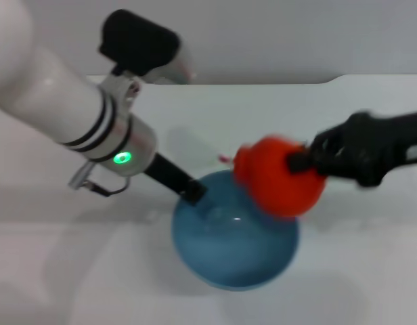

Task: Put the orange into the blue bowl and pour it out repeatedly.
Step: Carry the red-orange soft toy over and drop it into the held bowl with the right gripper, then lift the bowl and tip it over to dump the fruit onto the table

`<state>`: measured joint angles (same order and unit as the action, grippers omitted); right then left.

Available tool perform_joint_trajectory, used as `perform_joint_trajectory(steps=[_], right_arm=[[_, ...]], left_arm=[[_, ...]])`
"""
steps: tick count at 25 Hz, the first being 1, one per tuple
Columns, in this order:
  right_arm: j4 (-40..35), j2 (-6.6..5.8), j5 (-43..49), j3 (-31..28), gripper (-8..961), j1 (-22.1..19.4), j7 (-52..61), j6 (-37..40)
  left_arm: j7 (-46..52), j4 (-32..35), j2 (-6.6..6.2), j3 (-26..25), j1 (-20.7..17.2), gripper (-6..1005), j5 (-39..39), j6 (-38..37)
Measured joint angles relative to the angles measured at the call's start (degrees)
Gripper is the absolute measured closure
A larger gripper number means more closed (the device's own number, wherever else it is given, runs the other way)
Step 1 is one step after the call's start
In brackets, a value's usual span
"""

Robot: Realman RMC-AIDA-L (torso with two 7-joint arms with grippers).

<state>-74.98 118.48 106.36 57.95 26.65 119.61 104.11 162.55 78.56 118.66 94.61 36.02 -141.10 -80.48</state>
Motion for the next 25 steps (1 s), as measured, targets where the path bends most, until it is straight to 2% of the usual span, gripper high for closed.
perform_joint_trajectory(steps=[8, 13, 17, 19, 22, 25], right_arm=[[2.0, 0.23, 3.2, 9.1, 926, 0.6, -4.0, -3.2], [1.5, 0.31, 4.7, 9.6, 813, 0.4, -3.7, -4.7], [0.1, 0.30, 5.3, 6.6, 697, -0.1, -2.3, -4.4], [-0.3, 0.15, 6.4, 3.0, 639, -0.2, 0.7, -3.8], [-0.3, -0.32, 10.2, -4.6, 556, -0.4, 5.9, -3.2], [0.2, -0.74, 15.4, -10.2, 482, -0.9, 9.1, -2.3]], left_arm=[[-0.2, 0.1, -0.01, 0.8, 2.2, 1000, 3.9, 0.5], [-0.3, 0.2, -0.17, 0.5, 1.8, 1000, 3.9, 0.6], [-0.5, 0.1, -0.34, 0.3, 1.5, 1000, 3.5, 0.7], [-0.5, 0.7, -0.40, 0.3, 1.0, 1000, 2.5, 1.2], [-0.6, 3.0, -0.53, 0.0, -0.9, 1000, -0.7, 4.0], [-1.4, 6.4, -0.61, -0.1, -4.8, 1000, -4.8, 11.0]])
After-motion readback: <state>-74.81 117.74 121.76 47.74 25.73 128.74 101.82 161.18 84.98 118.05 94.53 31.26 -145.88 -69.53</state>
